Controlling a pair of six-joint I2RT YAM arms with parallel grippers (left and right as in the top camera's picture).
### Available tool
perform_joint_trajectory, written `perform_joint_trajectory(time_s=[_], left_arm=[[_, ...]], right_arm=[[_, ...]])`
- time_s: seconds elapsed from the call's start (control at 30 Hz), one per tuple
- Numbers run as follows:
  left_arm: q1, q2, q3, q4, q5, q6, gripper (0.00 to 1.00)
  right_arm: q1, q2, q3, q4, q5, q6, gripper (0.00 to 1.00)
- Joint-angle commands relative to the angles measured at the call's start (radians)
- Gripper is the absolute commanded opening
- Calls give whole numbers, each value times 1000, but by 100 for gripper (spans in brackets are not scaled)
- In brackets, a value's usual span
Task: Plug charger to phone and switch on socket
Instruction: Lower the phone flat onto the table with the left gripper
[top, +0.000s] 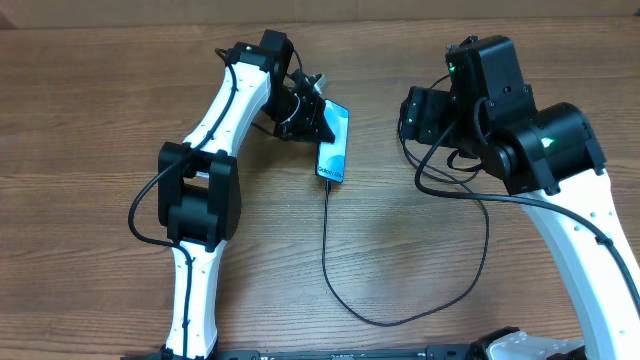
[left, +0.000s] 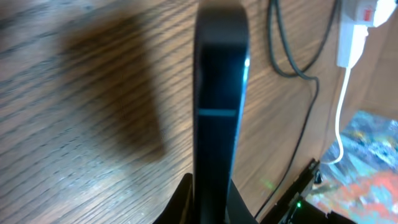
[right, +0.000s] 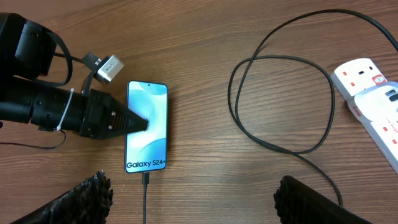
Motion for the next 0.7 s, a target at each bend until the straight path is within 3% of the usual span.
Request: perform_joint_trajectory(time_s=[0.0, 0.3, 0.67], left_arm=[[4, 9, 6, 2, -10, -74, 4], [4, 9, 6, -2, -129, -159, 4], [-8, 11, 6, 3, -132, -174, 4]], right_arm=[[-7, -19, 24, 6, -8, 5, 85], [-7, 1, 24, 13, -24, 5, 85], [-7, 17, 24, 27, -42, 4, 85]])
